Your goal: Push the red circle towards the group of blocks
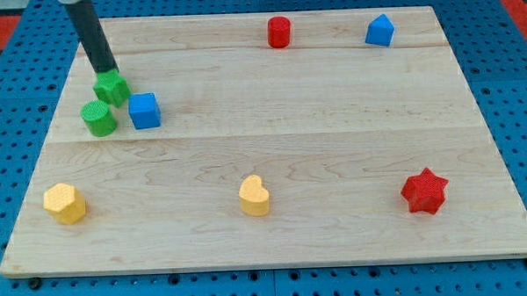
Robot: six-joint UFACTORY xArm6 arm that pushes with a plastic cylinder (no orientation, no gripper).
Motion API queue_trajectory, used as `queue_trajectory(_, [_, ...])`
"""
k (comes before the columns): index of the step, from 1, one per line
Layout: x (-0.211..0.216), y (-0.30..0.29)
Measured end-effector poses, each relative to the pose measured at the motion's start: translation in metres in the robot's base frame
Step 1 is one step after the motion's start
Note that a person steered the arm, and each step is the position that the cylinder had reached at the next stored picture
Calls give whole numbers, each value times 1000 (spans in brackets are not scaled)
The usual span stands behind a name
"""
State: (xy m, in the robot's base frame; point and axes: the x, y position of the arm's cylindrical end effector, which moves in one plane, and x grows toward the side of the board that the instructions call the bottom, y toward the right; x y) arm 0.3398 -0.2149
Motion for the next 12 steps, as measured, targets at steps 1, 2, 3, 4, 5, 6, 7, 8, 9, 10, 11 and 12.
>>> queue_trajectory(1, [4,-1])
queue_trajectory(2, [-16,48])
queue_trajectory(3, [-17,141])
queue_trajectory(4, [-13,209])
queue_trajectory(5, [-42,288])
queue_trajectory(6, [-98,332])
queue_trajectory(7, [-146,303])
queue_trajectory(8, [-109,219])
queue_trajectory(9, [-64,198])
queue_trajectory(10, [-63,229])
queue_trajectory(11, [-44,225])
queue_trajectory(12, [-45,136])
